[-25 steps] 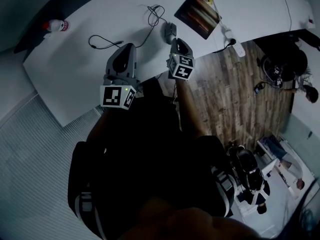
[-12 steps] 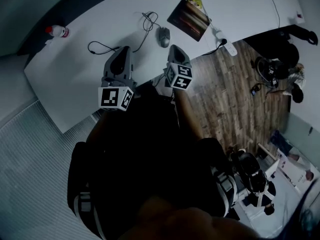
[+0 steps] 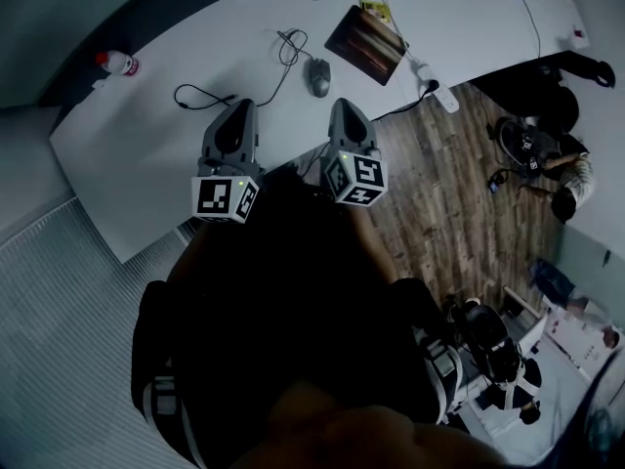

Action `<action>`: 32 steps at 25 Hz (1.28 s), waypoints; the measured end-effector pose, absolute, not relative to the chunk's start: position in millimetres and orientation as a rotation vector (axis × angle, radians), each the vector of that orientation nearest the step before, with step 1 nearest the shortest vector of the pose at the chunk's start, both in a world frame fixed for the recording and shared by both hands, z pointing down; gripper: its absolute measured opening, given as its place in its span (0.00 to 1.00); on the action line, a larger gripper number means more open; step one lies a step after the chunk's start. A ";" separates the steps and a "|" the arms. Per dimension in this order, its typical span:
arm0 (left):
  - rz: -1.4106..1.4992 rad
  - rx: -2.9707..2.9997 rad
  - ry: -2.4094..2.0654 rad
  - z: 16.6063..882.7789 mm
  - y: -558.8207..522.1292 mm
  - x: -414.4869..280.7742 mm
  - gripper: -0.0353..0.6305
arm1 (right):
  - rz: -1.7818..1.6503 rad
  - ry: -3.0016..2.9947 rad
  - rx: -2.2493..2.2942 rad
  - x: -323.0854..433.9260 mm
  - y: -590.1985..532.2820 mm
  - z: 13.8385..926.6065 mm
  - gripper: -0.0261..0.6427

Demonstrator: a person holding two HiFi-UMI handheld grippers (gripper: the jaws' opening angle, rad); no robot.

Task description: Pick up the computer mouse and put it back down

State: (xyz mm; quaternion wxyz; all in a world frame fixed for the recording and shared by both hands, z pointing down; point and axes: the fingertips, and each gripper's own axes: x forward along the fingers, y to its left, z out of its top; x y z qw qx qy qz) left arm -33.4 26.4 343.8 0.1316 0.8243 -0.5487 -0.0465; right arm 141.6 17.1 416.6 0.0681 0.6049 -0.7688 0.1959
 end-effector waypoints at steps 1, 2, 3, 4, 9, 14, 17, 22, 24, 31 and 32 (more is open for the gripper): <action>-0.127 2.390 -1.592 342.9 27.6 -33.1 0.06 | 0.584 -2.326 1.822 140.9 19.9 412.0 0.04; -0.126 2.391 -1.591 343.4 28.7 -32.8 0.06 | 0.579 -2.335 1.820 139.9 22.4 409.0 0.04; -0.130 2.396 -1.589 345.2 29.9 -32.7 0.06 | 0.577 -2.342 1.819 138.8 24.6 407.6 0.04; -0.135 2.401 -1.588 346.7 31.1 -32.7 0.06 | 0.574 -2.345 1.817 137.9 26.7 407.1 0.04; -0.123 2.392 -1.599 342.9 33.0 -32.2 0.06 | 0.534 -2.331 1.797 138.2 32.7 407.4 0.04; -0.133 2.403 -1.601 345.5 34.2 -30.7 0.06 | 0.528 -2.338 1.785 139.4 33.8 409.8 0.04; -0.127 2.404 -1.600 342.8 34.0 -29.3 0.06 | 0.525 -2.347 1.785 138.6 32.1 402.8 0.04; -0.126 2.407 -1.599 343.1 32.0 -27.4 0.06 | 0.519 -2.335 1.790 141.3 30.8 403.9 0.04; -0.141 2.425 -1.594 347.9 32.1 -27.2 0.06 | 0.521 -2.335 1.789 140.3 31.0 405.4 0.04; -0.135 2.421 -1.591 347.6 28.1 -24.7 0.06 | 0.522 -2.347 1.788 141.0 27.0 403.1 0.04; -0.136 2.419 -1.591 347.3 27.6 -24.4 0.06 | 0.522 -2.349 1.788 141.0 26.3 402.5 0.04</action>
